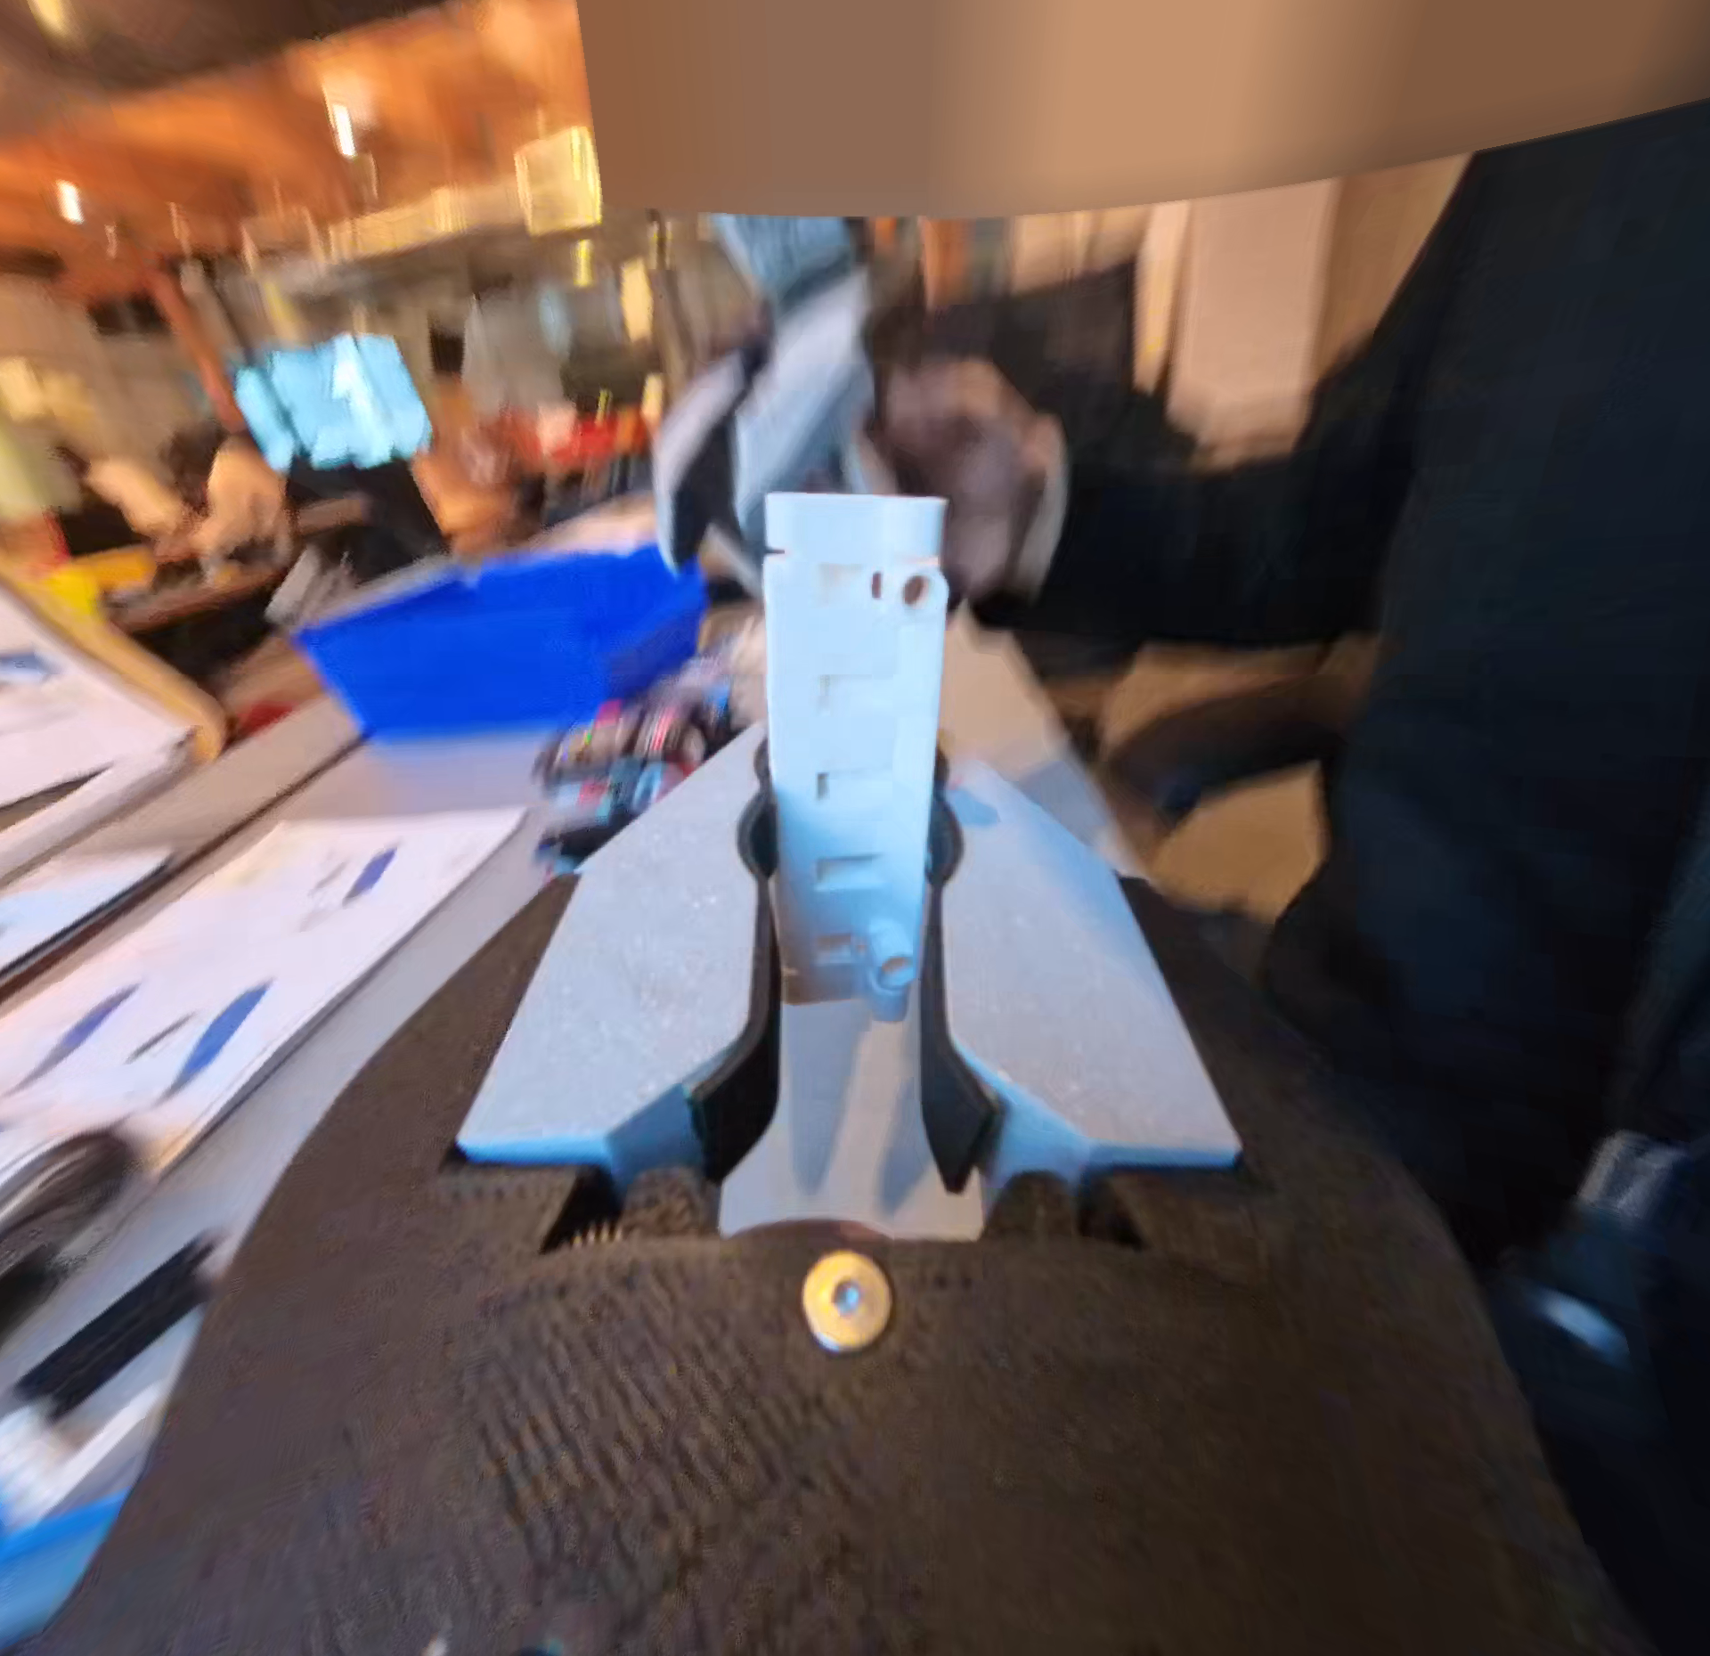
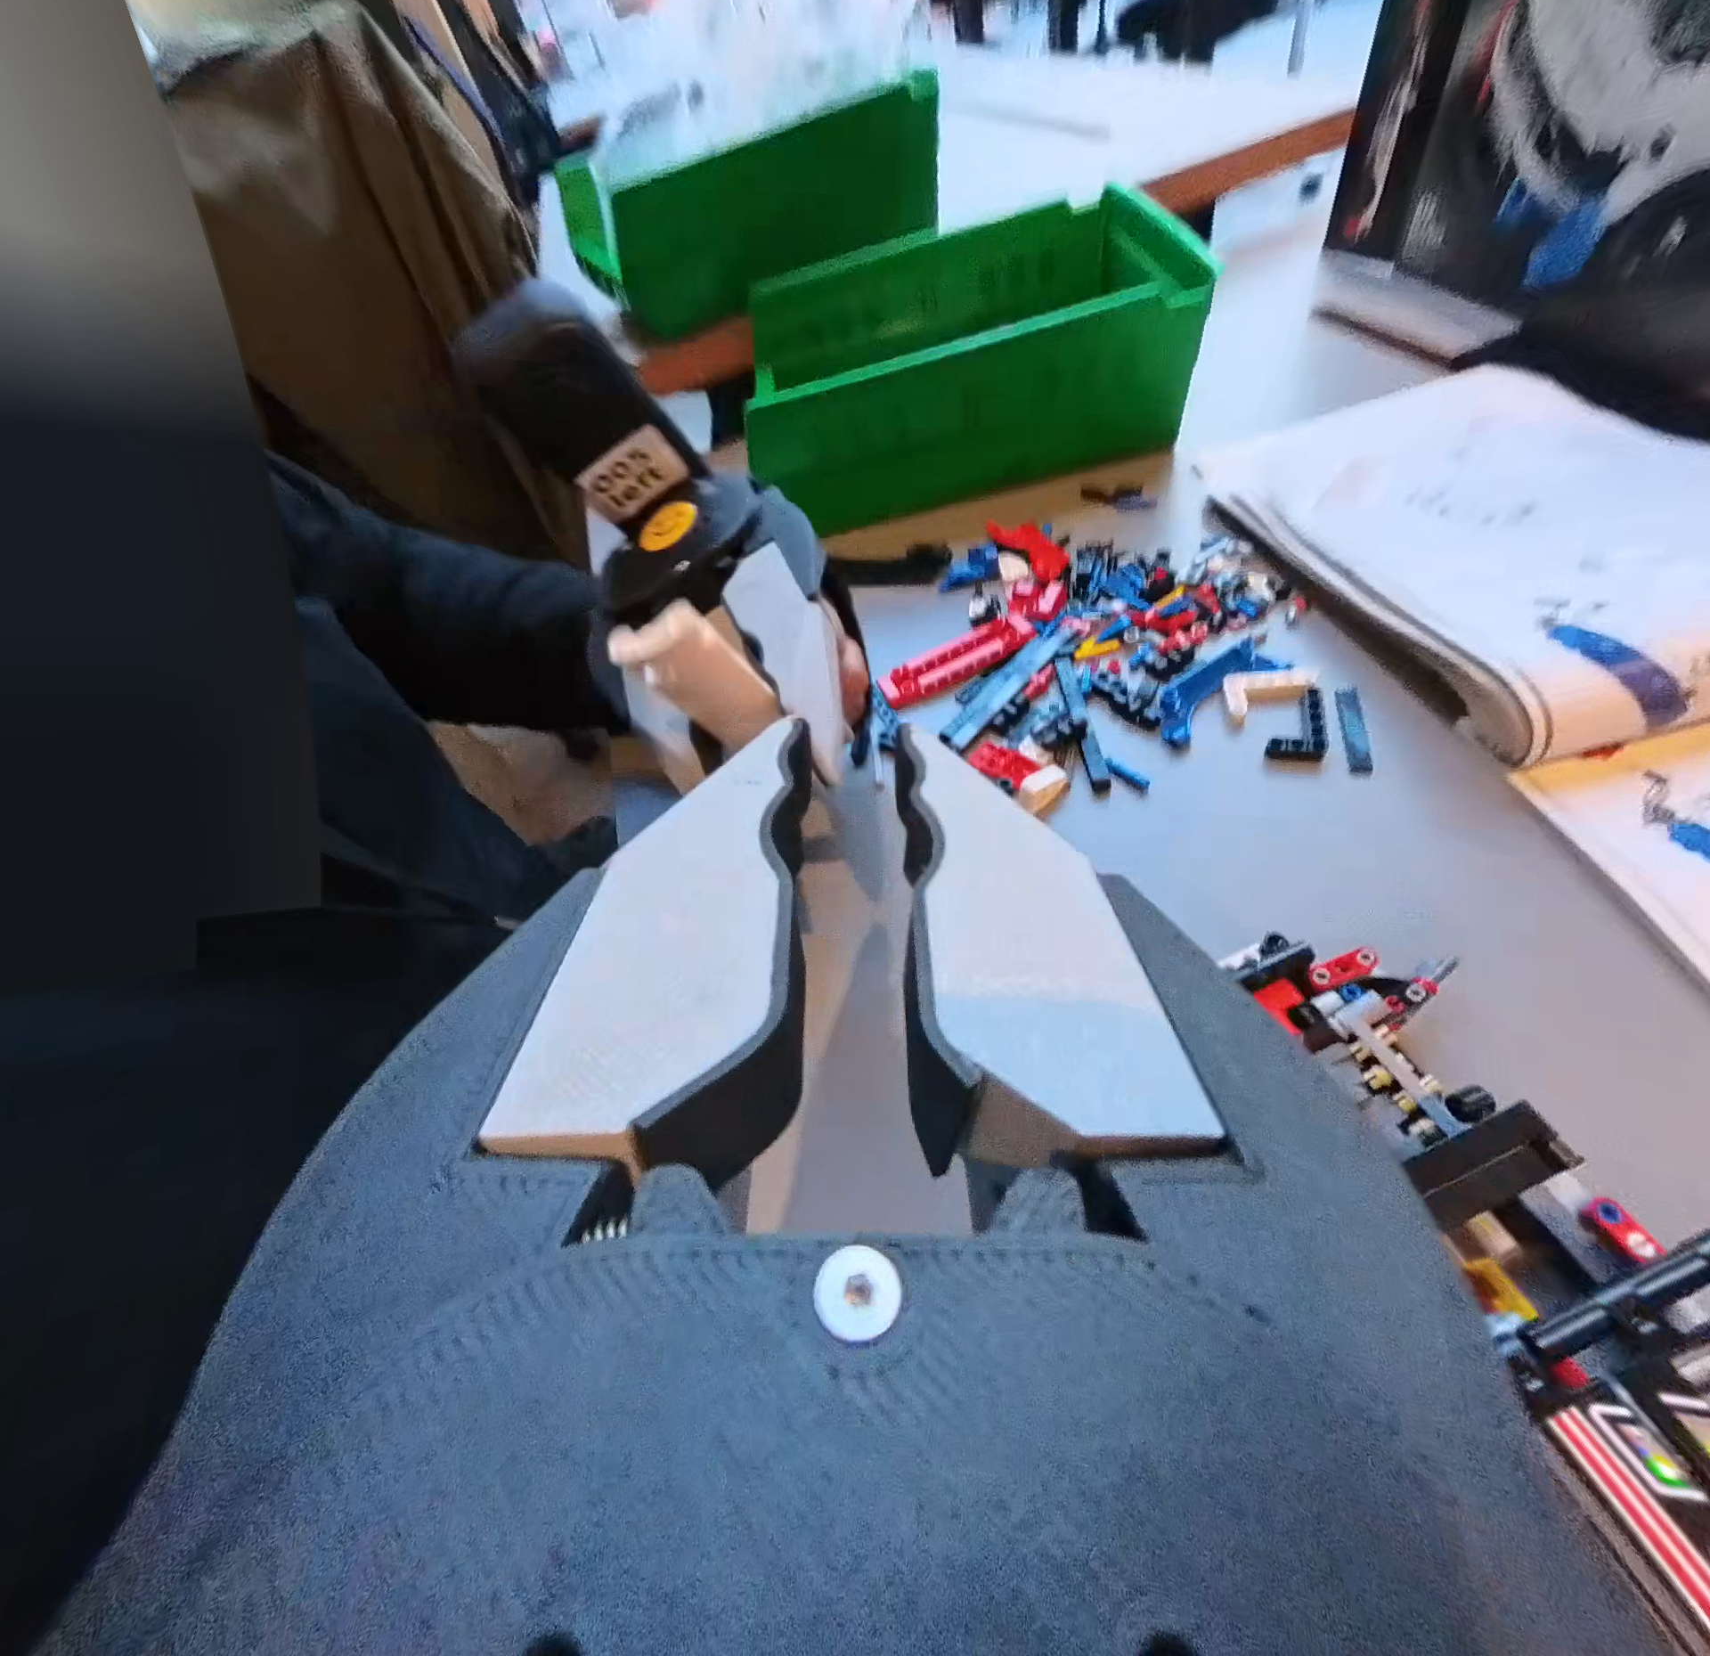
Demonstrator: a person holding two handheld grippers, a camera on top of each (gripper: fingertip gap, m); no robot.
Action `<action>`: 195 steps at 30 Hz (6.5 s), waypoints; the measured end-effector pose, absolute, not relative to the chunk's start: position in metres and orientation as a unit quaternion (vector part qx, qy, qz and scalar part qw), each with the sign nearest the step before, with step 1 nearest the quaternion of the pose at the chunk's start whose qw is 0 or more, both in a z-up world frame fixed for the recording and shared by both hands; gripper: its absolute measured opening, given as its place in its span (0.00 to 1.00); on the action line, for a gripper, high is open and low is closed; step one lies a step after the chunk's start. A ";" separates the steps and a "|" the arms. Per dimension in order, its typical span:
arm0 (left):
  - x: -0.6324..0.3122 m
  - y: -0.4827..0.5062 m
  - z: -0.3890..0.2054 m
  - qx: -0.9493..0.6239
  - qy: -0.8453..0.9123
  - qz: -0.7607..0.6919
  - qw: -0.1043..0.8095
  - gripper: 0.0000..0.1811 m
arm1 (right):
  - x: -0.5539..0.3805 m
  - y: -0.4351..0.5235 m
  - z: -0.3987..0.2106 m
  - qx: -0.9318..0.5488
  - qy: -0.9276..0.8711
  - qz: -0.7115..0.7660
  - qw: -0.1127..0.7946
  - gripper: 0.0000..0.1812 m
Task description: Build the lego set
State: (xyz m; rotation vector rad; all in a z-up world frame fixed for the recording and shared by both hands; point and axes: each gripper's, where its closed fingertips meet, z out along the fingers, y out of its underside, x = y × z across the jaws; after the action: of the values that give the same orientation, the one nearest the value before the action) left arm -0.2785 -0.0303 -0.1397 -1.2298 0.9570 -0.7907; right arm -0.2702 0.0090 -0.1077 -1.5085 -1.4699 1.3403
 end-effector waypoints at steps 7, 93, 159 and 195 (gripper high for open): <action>-0.334 -0.042 -0.072 -0.382 0.255 -0.553 0.695 0.15 | -0.275 0.009 -0.117 -0.572 -0.559 0.506 0.323 0.06; -0.368 0.009 -0.160 -0.577 0.430 0.037 0.693 0.30 | -0.335 0.046 -0.177 -0.581 -0.496 0.378 0.522 0.03; -0.420 0.025 -0.153 -0.640 0.261 -0.073 0.719 0.19 | -0.339 0.066 -0.193 -0.618 -0.448 0.395 0.511 0.03; -0.395 0.012 -0.161 -0.641 0.331 -0.049 0.691 0.07 | -0.257 0.041 -0.266 -0.747 -0.510 0.338 0.261 0.09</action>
State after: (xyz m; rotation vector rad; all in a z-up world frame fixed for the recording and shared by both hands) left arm -0.3947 0.0118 -0.1614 -1.4317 0.7395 -0.1097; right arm -0.2565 0.0414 -0.2656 -2.0215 -1.3799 0.9151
